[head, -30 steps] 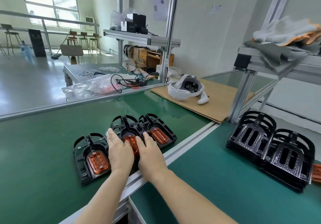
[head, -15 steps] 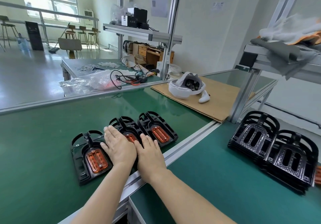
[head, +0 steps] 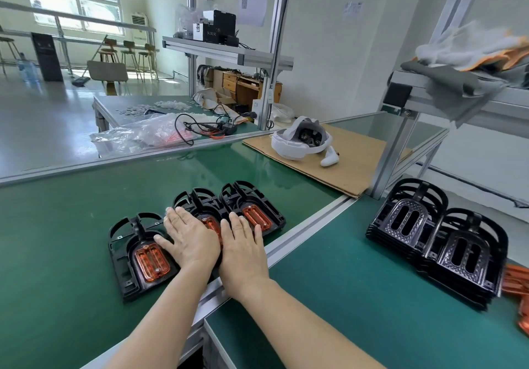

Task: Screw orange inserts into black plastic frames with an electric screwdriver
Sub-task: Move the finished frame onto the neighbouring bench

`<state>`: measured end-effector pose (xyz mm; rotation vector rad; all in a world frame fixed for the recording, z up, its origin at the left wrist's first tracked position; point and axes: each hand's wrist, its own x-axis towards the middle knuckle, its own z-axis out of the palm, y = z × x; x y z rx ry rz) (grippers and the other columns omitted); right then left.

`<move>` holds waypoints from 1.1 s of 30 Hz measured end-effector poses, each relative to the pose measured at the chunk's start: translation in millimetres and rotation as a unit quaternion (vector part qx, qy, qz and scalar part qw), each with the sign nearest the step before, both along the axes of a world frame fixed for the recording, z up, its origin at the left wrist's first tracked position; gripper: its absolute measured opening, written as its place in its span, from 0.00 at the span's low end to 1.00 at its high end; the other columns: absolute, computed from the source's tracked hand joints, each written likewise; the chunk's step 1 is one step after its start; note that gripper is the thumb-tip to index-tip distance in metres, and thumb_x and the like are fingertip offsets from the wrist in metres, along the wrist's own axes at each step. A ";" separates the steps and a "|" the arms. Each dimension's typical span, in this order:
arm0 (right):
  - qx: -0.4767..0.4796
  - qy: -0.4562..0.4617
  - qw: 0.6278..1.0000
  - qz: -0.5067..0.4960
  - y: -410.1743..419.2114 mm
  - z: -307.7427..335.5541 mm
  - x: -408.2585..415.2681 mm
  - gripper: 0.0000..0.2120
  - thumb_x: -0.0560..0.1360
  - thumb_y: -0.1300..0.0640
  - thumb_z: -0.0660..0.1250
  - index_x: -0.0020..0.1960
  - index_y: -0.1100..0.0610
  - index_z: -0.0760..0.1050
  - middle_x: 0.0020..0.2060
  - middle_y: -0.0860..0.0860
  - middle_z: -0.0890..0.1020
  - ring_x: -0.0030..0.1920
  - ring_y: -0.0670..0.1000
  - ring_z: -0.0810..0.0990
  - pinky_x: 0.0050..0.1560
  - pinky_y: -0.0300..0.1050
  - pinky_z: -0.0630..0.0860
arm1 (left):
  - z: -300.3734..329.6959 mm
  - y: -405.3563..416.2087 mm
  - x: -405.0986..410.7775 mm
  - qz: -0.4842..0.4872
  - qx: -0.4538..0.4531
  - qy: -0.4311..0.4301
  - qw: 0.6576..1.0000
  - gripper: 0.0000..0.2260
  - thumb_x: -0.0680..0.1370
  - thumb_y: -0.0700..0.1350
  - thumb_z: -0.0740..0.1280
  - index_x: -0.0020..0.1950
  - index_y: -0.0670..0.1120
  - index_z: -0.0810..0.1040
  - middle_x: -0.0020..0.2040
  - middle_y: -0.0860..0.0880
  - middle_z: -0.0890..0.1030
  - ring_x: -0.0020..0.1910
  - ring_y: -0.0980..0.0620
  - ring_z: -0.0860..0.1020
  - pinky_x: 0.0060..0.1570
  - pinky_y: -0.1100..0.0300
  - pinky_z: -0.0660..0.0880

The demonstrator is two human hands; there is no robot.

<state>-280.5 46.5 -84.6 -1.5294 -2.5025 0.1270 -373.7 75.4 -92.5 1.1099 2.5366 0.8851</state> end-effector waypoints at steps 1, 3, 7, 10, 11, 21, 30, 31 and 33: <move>0.002 0.003 1.000 -0.007 -0.7 0.8 2.9 0.34 0.79 0.62 0.57 0.79 0.57 0.42 0.79 0.54 0.43 0.78 0.53 0.39 0.76 0.54 0.36 | 0.4 -0.2 1.4 0.002 0.000 0.004 1.000 0.30 0.79 0.38 0.53 0.77 0.40 0.42 0.78 0.44 0.43 0.77 0.46 0.42 0.72 0.43 0.37; 0.004 0.003 1.000 -0.021 -2.7 1.7 11.1 0.34 0.79 0.63 0.55 0.79 0.57 0.42 0.79 0.54 0.43 0.78 0.53 0.39 0.76 0.54 0.35 | 1.2 -1.8 4.7 0.002 0.005 0.018 1.000 0.30 0.78 0.37 0.53 0.77 0.40 0.43 0.79 0.45 0.43 0.77 0.46 0.42 0.72 0.43 0.37; 0.002 -0.002 0.999 -0.046 -7.4 -0.3 35.1 0.33 0.80 0.61 0.55 0.79 0.54 0.41 0.79 0.53 0.42 0.78 0.53 0.39 0.73 0.59 0.33 | 4.0 -7.5 16.2 -0.019 0.032 0.068 0.997 0.32 0.76 0.35 0.54 0.78 0.41 0.44 0.78 0.46 0.42 0.77 0.47 0.41 0.72 0.43 0.36; -0.016 0.024 0.996 -0.084 -11.0 -2.4 57.1 0.28 0.83 0.58 0.50 0.79 0.52 0.42 0.79 0.51 0.43 0.78 0.52 0.39 0.72 0.62 0.31 | 9.3 -10.8 32.9 -0.050 0.054 0.076 0.994 0.32 0.77 0.36 0.55 0.78 0.42 0.43 0.78 0.46 0.41 0.77 0.47 0.41 0.72 0.45 0.36; -0.025 0.035 0.994 -0.100 -12.1 -3.0 64.7 0.27 0.84 0.58 0.48 0.79 0.51 0.42 0.79 0.50 0.43 0.78 0.52 0.39 0.72 0.62 0.31 | 10.8 -12.0 40.6 -0.065 0.065 0.076 0.993 0.31 0.78 0.36 0.55 0.78 0.42 0.44 0.78 0.46 0.41 0.77 0.47 0.41 0.72 0.46 0.37; -0.044 0.112 0.965 -0.233 -38.8 -6.4 152.1 0.25 0.85 0.55 0.46 0.79 0.48 0.43 0.79 0.44 0.43 0.78 0.47 0.39 0.71 0.63 0.32 | 11.2 -25.4 138.0 -0.262 0.109 0.013 0.959 0.26 0.81 0.41 0.53 0.78 0.48 0.48 0.79 0.48 0.44 0.77 0.49 0.46 0.73 0.49 0.42; 0.007 0.129 0.922 -0.364 -60.4 7.8 244.6 0.25 0.84 0.53 0.46 0.79 0.47 0.42 0.78 0.44 0.41 0.77 0.47 0.38 0.71 0.64 0.31 | 4.6 -31.8 228.9 -0.407 0.049 0.024 0.912 0.26 0.81 0.52 0.55 0.78 0.55 0.49 0.79 0.50 0.43 0.77 0.49 0.44 0.73 0.46 0.41; 0.014 0.125 0.917 -0.379 -61.2 10.6 254.9 0.25 0.84 0.53 0.46 0.79 0.47 0.42 0.78 0.44 0.42 0.77 0.47 0.38 0.71 0.64 0.32 | 5.1 -31.5 240.0 -0.420 0.051 0.027 0.906 0.26 0.81 0.52 0.55 0.78 0.55 0.49 0.79 0.50 0.43 0.77 0.49 0.43 0.73 0.45 0.41; 0.028 0.117 0.904 -0.410 -61.2 16.0 275.3 0.25 0.84 0.53 0.46 0.79 0.47 0.42 0.79 0.45 0.42 0.78 0.47 0.38 0.71 0.64 0.34 | 7.0 -30.5 262.5 -0.449 0.060 0.041 0.890 0.27 0.81 0.53 0.56 0.78 0.55 0.49 0.79 0.51 0.44 0.77 0.49 0.43 0.73 0.45 0.41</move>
